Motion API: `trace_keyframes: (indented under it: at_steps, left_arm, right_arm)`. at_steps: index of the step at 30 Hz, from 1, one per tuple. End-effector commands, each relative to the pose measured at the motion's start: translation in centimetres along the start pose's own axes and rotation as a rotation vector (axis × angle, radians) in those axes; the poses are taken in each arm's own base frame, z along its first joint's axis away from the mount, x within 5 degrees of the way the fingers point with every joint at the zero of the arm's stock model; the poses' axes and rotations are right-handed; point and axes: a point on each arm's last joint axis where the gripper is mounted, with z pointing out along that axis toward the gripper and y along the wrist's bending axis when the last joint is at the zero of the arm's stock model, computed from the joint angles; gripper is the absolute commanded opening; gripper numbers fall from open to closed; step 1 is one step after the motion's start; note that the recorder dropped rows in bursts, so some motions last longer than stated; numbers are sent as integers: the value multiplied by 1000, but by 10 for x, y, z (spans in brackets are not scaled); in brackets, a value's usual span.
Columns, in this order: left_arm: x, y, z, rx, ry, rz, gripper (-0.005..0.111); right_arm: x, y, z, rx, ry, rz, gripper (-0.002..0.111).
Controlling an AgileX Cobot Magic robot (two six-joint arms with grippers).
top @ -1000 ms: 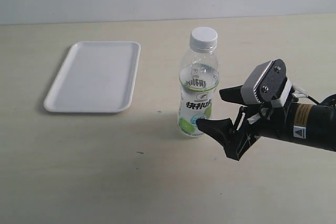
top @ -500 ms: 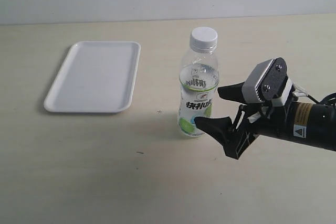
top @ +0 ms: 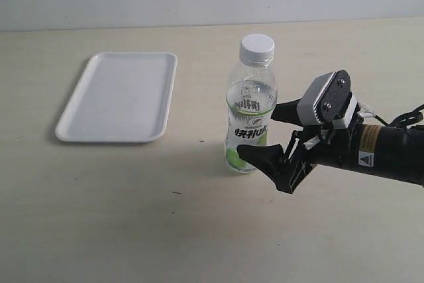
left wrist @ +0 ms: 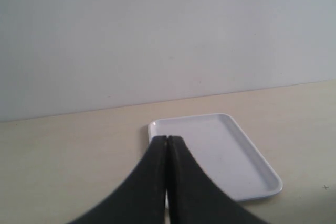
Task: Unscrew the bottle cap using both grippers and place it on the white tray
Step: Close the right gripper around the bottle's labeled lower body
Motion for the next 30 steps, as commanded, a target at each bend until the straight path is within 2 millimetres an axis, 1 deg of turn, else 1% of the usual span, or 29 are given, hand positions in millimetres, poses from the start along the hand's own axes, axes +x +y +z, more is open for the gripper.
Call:
trace_keyframes:
  at_steps: [1,14,26,30]
  left_arm:
    - [-2,0,-1,-3,-13,2,0]
    - [-2,0,-1,-3,-13,2,0]
    - [-2,0,-1,-3,-13,2,0]
    - [-2,0,-1,-3,-13,2,0]
  right_arm:
    - [4,-5,10,-12,-10,10,87]
    - [0,-18,25,-26,-34,-18,86]
    - [0,-13,26,-79,-44,-54,86]
    - [-3,-16,28,-87,-55,-70,85]
